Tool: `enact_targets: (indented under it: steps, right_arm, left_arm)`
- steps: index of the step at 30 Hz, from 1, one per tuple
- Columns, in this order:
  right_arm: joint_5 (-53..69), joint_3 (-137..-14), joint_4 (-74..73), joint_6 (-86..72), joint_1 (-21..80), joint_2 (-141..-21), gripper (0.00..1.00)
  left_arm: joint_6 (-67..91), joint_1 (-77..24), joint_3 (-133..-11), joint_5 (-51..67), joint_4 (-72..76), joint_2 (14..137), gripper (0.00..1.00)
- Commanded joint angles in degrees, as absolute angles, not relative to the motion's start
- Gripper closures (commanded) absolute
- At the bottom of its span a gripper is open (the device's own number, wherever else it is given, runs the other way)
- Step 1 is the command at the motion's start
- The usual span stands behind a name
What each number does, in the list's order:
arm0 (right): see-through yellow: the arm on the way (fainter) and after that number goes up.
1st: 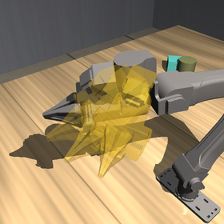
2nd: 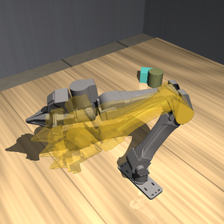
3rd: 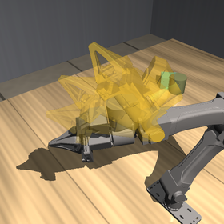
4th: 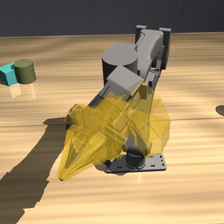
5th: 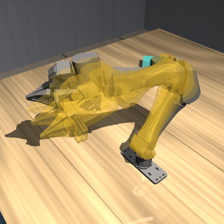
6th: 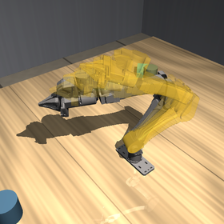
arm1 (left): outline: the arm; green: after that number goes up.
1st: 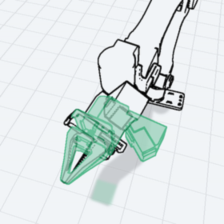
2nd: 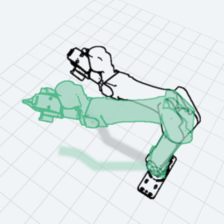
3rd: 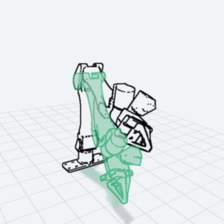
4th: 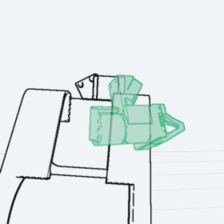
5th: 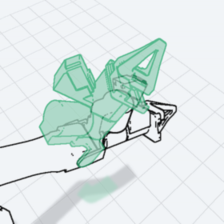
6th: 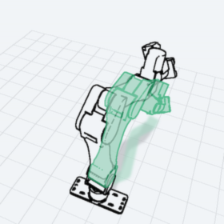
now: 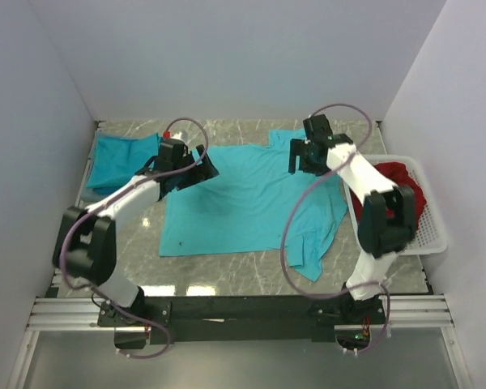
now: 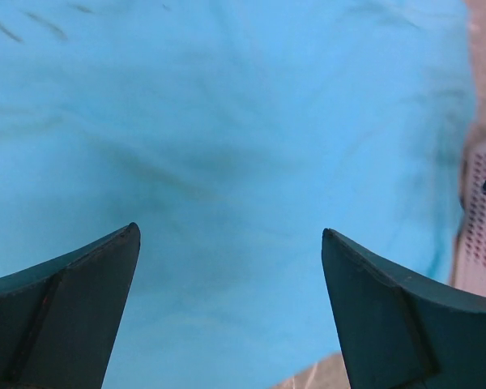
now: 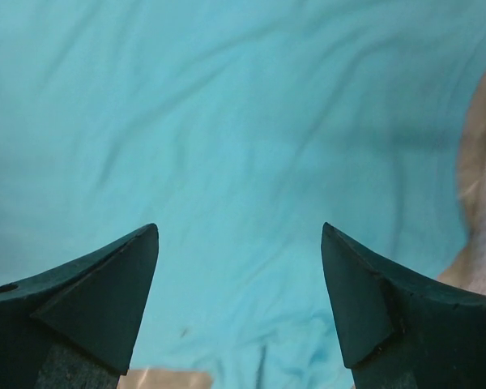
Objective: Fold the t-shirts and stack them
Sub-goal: Flatten the tshirt out, then fold the tshirt
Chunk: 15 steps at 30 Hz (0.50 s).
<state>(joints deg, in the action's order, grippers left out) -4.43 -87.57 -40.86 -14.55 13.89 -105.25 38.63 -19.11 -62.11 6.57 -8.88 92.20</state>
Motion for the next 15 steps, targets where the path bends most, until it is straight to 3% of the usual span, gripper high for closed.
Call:
enact_targets:
  steps: [1,9,15]
  right_arm:
    - [-5.0,-73.9,-32.9,-22.0,17.1,-92.1,0.12]
    - [-1.9,-46.3,-24.2,-30.9,19.6,-69.7,0.12]
    - [-2.8,-41.6,-24.3,-30.9,19.6,-65.1,0.12]
  left_arm:
    - [40.9,-21.5,-53.0,5.5,-8.7,82.8,0.01]
    - [53.9,-22.3,-33.5,-2.4,-21.5,60.1,0.0]
    - [67.7,-22.3,-24.9,-8.5,-36.5,47.1,0.01]
